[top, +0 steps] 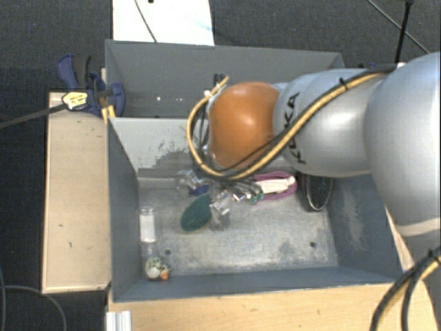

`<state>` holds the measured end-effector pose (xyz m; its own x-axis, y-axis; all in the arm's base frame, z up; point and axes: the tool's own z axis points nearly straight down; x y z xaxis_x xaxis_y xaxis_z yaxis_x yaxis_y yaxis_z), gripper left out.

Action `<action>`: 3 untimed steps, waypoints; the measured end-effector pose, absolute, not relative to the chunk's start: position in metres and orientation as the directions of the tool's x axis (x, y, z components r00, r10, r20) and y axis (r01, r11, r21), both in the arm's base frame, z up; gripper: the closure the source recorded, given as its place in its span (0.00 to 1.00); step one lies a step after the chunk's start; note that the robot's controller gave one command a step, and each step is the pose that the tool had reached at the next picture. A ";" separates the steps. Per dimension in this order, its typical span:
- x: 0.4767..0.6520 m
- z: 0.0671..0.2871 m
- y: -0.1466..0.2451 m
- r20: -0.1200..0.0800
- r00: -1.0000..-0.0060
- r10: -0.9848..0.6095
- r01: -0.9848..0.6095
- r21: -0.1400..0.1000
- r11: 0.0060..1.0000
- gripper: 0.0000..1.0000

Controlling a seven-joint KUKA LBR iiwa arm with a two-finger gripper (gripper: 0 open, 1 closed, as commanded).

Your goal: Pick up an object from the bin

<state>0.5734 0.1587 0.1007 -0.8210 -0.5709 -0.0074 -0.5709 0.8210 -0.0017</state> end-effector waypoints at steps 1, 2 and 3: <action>0.574 0.070 0.163 0.000 -0.733 -0.680 -0.680 0.001 0.733 0.00; 0.575 0.070 0.163 -0.001 -0.740 -0.673 -0.673 0.002 0.740 0.00; 0.575 0.070 0.163 0.000 -0.742 -0.670 -0.670 0.003 0.742 1.00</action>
Offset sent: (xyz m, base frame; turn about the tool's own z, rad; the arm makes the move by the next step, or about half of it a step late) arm 0.0010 0.0036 -0.0307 -0.1423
